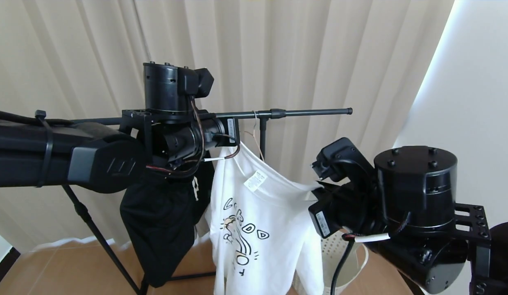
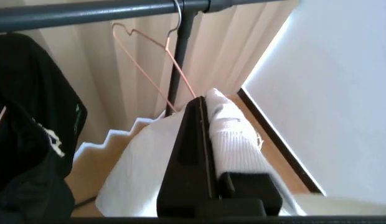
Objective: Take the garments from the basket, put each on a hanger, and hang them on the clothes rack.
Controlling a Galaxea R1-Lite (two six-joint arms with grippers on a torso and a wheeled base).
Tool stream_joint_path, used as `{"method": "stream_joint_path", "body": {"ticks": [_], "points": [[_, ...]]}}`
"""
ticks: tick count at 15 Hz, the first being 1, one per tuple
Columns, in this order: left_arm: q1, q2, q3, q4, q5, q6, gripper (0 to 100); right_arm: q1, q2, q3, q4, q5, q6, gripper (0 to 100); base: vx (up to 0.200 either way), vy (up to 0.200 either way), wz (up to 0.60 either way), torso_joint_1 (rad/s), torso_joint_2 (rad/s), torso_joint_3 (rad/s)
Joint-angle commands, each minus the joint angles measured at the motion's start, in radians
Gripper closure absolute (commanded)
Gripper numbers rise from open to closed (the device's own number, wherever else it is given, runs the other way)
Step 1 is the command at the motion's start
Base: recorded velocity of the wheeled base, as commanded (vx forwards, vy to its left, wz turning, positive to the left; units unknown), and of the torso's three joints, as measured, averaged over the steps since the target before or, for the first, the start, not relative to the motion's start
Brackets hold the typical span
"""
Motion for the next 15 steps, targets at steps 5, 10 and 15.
{"method": "stream_joint_path", "body": {"ticks": [5, 10, 15], "points": [[0.027, 0.045, -0.093, -0.004, -0.162, -0.004, 100, 0.175, 0.106, -0.081, 0.001, 0.000, 0.175, 100, 0.000, 0.000, 0.00, 0.000, 0.00, 0.000], [0.027, 0.048, -0.093, -0.004, -0.180, -0.008, 100, 0.232, 0.183, -0.209, 0.001, 0.000, 0.376, 100, 0.000, 0.000, 0.00, 0.000, 0.00, 0.000], [0.039, 0.020, -0.085, 0.037, -0.169, -0.003, 100, 0.186, 0.161, -0.207, 0.091, -0.006, 0.354, 100, 0.000, 0.000, 0.00, 0.000, 0.00, 0.000]]}}
